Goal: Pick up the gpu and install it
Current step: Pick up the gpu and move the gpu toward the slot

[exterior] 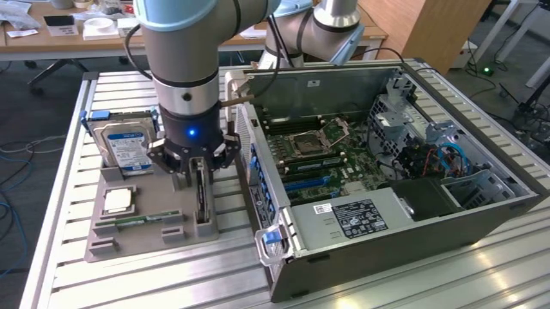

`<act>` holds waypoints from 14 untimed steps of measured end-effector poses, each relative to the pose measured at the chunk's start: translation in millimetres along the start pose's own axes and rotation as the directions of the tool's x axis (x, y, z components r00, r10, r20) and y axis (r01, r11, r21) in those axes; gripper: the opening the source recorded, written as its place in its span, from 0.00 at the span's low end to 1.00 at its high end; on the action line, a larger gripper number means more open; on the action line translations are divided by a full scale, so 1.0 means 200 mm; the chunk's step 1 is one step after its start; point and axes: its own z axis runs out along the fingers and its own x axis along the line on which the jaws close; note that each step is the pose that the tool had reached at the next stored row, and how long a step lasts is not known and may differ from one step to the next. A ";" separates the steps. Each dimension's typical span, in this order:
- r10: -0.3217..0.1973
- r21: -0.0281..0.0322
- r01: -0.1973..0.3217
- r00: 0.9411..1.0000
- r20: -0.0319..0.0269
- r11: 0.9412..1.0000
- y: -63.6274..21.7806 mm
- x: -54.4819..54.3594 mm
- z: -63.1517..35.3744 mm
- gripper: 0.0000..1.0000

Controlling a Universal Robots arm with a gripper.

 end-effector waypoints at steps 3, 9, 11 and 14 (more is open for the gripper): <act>0.000 0.000 0.000 1.000 0.000 1.000 0.000 0.00 0.019 0.43; 0.000 -0.001 0.000 1.000 -0.001 1.000 0.000 0.00 0.048 0.43; 0.000 -0.002 0.000 1.000 -0.001 1.000 0.000 0.00 0.059 0.43; 0.000 -0.003 0.000 1.000 -0.001 1.000 0.001 0.00 0.075 0.43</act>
